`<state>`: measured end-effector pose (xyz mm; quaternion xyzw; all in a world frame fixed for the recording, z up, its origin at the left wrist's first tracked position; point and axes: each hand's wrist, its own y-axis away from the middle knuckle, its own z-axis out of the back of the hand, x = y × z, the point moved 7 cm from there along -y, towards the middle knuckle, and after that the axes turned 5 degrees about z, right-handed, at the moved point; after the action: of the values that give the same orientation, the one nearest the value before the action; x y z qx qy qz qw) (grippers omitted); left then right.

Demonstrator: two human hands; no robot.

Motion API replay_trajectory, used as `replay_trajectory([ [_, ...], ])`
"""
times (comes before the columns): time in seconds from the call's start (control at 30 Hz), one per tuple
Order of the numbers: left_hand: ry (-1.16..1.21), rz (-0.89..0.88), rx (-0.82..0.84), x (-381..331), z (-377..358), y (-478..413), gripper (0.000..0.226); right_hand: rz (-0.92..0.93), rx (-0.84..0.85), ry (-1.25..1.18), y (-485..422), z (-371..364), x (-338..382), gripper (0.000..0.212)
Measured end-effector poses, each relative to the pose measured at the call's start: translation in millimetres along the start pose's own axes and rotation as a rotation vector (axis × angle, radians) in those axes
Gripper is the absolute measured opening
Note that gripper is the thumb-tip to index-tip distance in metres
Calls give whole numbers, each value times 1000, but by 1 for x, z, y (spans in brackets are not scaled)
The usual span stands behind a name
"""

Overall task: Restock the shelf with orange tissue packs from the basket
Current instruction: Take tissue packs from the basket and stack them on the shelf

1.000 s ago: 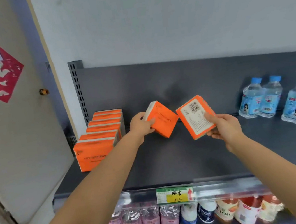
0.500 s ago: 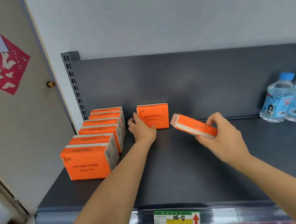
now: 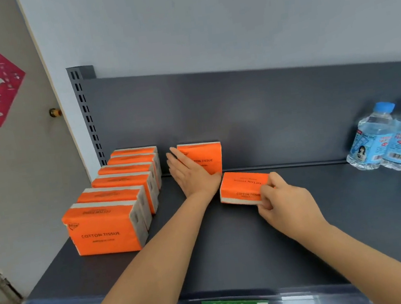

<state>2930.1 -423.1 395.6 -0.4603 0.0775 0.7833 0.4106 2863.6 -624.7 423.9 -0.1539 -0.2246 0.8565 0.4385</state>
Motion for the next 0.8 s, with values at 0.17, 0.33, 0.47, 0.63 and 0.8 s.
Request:
replay_trajectory([
  [0.17,185,-98,-69,-29,39,13,70,63,-189,46,-2,22,10,36],
  [0.33,325,98,514,-36,33,14,71,34,-360,-29,-14,33,14,32],
  [0.47,547,129,558,-27,45,11,47,-94,-275,-569,-28,17,9,34],
  [0.63,684,112,578,-2,58,9,44,-567,-80,-1391,-39,-17,2,59],
  [0.8,843,124,570,4,56,21,56,-672,207,-1838,-48,-37,25,42],
])
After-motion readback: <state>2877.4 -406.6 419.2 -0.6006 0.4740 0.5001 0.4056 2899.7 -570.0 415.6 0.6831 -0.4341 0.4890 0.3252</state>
